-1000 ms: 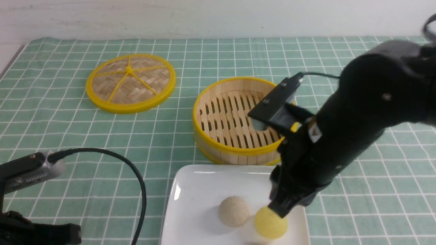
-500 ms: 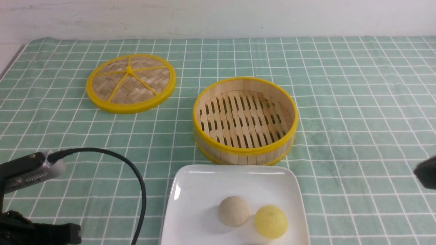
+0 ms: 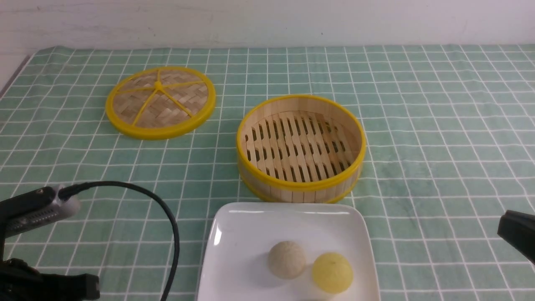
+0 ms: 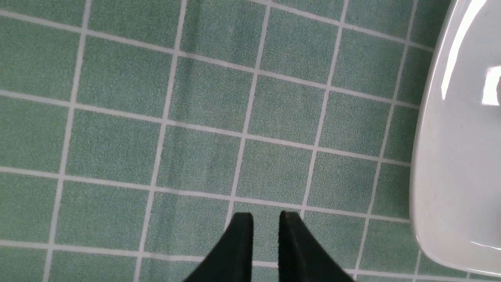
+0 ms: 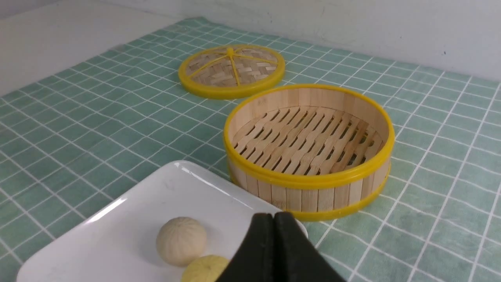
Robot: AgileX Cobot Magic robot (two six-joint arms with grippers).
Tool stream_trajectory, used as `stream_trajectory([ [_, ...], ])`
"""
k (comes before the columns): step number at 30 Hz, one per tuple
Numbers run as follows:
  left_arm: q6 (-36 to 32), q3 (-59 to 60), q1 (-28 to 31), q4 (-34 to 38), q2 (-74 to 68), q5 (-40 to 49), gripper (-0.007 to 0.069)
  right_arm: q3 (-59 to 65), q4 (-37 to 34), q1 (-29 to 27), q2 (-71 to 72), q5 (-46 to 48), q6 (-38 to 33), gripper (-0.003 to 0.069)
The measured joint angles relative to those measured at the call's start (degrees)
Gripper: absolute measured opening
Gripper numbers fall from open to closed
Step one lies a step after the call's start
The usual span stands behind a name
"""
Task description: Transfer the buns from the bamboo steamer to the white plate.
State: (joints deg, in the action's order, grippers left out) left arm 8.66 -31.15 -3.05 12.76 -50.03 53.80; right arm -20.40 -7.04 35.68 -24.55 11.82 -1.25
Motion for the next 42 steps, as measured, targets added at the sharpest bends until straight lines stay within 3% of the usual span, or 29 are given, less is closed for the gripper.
stream_trajectory([
  [29,0.00,0.00,0.00,-3.21,0.00,-0.06,0.0149,0.73,0.00,-0.51,3.21,-1.17,0.00,0.0005],
  [32,0.00,0.00,0.00,-3.78,0.00,-0.40,0.0149,2.99,0.05,-4.34,6.31,-1.72,0.00,0.0008],
  [38,0.00,0.00,0.00,-4.97,0.00,-0.49,0.0152,12.04,5.21,-18.24,14.60,-0.84,0.00,0.0014],
  [42,0.00,0.00,0.00,-6.22,0.00,-0.61,0.0155,15.82,8.64,-22.54,18.66,2.01,0.00,0.0019],
])
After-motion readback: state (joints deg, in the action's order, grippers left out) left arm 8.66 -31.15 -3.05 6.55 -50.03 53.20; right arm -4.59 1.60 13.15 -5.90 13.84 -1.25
